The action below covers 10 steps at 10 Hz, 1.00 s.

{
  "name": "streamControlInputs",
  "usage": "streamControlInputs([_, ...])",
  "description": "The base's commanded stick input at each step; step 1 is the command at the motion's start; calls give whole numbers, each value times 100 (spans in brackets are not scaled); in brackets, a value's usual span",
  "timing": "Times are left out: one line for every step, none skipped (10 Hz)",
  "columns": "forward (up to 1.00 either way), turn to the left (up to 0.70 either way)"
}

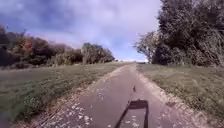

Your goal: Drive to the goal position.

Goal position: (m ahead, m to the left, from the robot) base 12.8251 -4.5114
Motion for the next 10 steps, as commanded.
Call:
streamControlInputs([70,-1])
streamControlInputs([70,-1])
streamControlInputs([70,-1])
streamControlInputs([70,-1])
streamControlInputs([70,-1])
streamControlInputs([70,-1])
streamControlInputs([70,-1])
streamControlInputs([70,-1])
streamControlInputs([70,-1])
streamControlInputs([70,-13])
